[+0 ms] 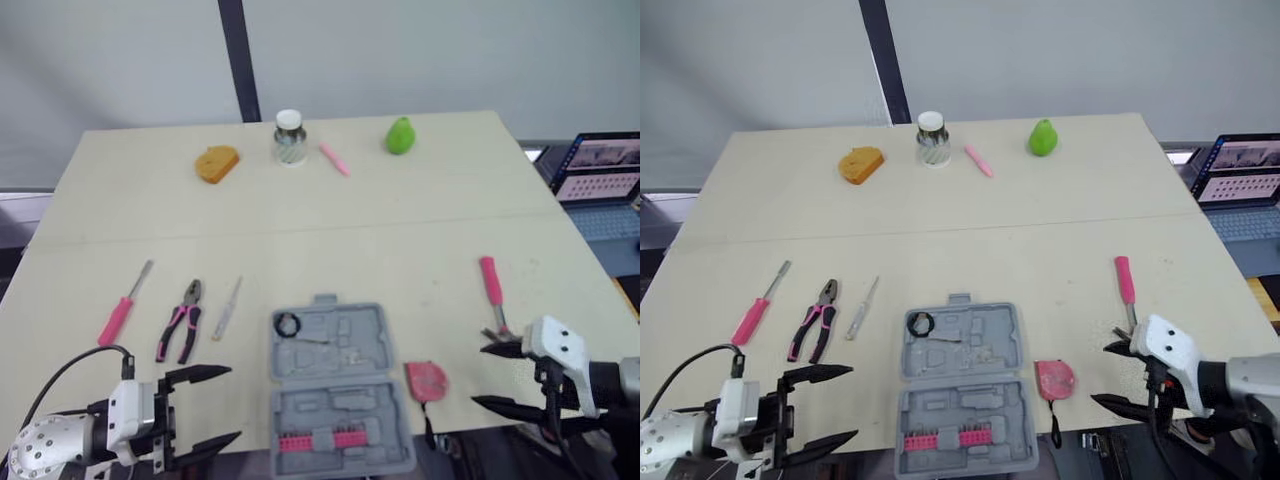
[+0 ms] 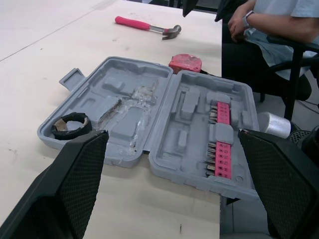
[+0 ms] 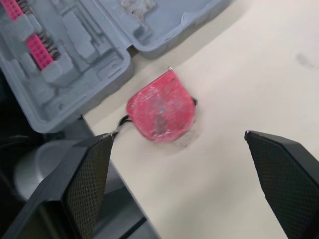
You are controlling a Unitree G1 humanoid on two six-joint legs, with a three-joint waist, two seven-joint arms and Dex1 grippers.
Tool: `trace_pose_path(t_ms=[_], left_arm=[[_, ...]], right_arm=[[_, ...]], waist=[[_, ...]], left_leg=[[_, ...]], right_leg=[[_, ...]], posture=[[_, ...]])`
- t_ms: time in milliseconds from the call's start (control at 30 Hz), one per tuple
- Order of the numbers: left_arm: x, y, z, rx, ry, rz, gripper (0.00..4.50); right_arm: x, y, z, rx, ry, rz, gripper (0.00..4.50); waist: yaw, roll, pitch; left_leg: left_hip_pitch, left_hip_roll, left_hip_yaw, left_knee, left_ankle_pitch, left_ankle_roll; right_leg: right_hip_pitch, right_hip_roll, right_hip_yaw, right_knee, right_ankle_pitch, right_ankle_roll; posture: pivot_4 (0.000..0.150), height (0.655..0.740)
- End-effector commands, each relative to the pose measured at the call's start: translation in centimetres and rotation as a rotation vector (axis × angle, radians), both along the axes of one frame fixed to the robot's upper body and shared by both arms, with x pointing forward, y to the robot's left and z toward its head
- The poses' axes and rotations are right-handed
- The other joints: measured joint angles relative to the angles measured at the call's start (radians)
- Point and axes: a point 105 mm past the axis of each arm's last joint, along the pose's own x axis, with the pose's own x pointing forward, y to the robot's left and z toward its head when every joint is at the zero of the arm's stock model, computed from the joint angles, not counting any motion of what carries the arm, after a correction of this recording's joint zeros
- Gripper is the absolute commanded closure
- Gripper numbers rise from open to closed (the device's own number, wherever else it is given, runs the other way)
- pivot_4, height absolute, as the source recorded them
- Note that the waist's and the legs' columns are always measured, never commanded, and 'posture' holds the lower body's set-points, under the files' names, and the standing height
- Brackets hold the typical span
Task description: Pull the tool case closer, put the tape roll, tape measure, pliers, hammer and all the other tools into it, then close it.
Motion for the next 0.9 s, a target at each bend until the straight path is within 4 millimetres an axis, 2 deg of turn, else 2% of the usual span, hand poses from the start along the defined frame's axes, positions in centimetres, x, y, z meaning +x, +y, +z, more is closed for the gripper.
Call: trace_pose_path(t_ms=[33,167,267,533,900], left_arm=[[-0.6,0.8,0.6,0.004,-0.026,0.012,0.0],[-0.7,0.2,0.7,-0.011,-0.001,-0.012,0.0],[-0.4,-0.3,0.7,-0.023,-0.011,-0.026,0.0],[-1.1,0.5,0.8,0.003,-0.017,-0.021,0.0],[-1.6,1.4,0.7,0.022,-0.005,-0.023,0.0]], right_arm=[[-0.7,1.4,-0.4,-0.003,-0.018,0.117,0.02],[-1.1,1.8,-0.6,0.004,0.004,0.178,0.02],[-0.9,1.3,-1.5,-0.024,0.008,0.188,0.02],[0.4,1.1,-3.4,-0.048,-0.006,0.176,0.02],[2.0,1.8,-4.8,-0.058,-0.043,0.215,0.02]], waist=[[0.0,0.0,0.0],[0.001,0.001,0.0],[0.004,0.0,0.0],[-0.001,0.001,0.001],[0.0,0.001,0.001]], left_leg=[[0.0,0.001,0.0,0.0,0.0,-0.001],[0.0,0.002,0.0,0.001,-0.001,-0.001],[0.0,0.002,0.0,0.002,-0.002,-0.001],[0.0,0.003,0.0,0.002,-0.003,-0.002],[0.0,0.003,0.0,0.002,-0.003,-0.002]], right_leg=[[0.0,0.0,0.0,0.0,0.0,0.0],[0.0,0.0,0.0,0.0,0.0,0.0],[0.002,0.0,0.0,-0.001,0.0,0.0],[0.001,0.0,0.0,-0.002,0.0,0.0],[0.001,0.0,0.0,-0.003,0.0,0.0]], posture=[[0.15,0.7356],[0.15,0.7356],[0.15,0.7356],[0.15,0.7356],[0.15,0.7356]])
